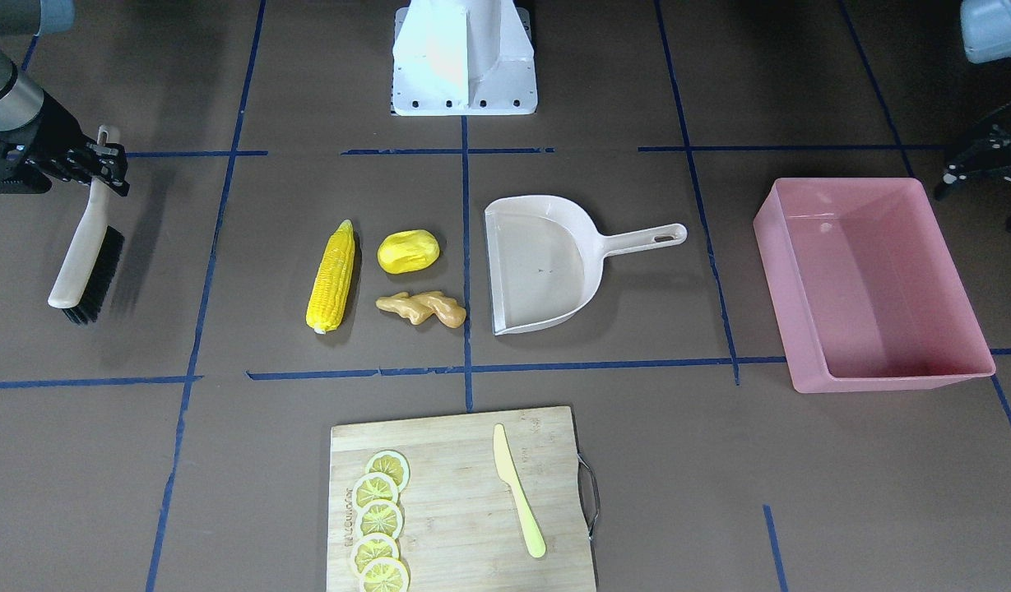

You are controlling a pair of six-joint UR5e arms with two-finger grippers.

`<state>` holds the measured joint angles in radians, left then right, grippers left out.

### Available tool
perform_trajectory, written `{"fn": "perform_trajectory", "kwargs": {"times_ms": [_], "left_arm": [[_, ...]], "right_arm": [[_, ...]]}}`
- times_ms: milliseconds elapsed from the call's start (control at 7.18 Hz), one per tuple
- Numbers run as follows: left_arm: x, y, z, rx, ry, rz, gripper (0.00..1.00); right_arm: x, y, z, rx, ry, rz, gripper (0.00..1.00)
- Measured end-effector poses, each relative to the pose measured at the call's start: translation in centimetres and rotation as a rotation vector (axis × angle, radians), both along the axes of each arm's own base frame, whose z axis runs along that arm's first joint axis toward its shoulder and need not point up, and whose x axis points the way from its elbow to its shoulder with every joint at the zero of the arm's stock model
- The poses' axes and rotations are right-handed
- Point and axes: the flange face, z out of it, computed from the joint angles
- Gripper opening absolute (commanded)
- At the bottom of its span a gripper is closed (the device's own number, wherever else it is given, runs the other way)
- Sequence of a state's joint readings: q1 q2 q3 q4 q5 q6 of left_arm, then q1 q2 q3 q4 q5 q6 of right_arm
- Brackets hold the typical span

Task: Sweep and dump trash into bin
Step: 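Grasp the beige dustpan handle with the left gripper while the right gripper lifts the brush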

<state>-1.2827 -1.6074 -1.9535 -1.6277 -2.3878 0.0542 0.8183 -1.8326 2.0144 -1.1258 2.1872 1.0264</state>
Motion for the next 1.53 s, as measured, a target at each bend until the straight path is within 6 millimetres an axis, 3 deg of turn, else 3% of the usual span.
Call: {"fn": "perform_trajectory", "kwargs": {"times_ms": [279, 557, 836, 1115, 1393, 1533], "left_arm": [[6.2, 0.5, -7.2, 0.165, 0.001, 0.094, 1.0], [11.4, 1.3, -11.5, 0.273, 0.015, 0.181, 1.0], [17.1, 3.5, -13.9, 0.359, 0.045, 0.322, 1.0], [21.8, 4.8, -15.8, 0.474, 0.068, 0.46, 1.0], [27.7, 4.3, -16.5, 0.597, 0.005, 0.545, 0.98], [29.6, 4.1, -16.5, 0.647, -0.04, 0.558, 0.95]], "right_arm": [[0.2, -0.1, -0.6, -0.001, -0.016, 0.001, 0.0], [0.5, -0.1, -1.2, -0.006, -0.037, -0.004, 0.0], [0.6, -0.3, -1.8, -0.02, -0.042, -0.004, 0.0], [-0.1, -1.2, -3.8, -0.043, -0.025, -0.002, 0.0], [-0.8, -1.7, -5.5, -0.049, -0.02, -0.005, 0.0], [-1.0, -1.8, -5.8, -0.047, -0.02, -0.007, 0.0]]}}
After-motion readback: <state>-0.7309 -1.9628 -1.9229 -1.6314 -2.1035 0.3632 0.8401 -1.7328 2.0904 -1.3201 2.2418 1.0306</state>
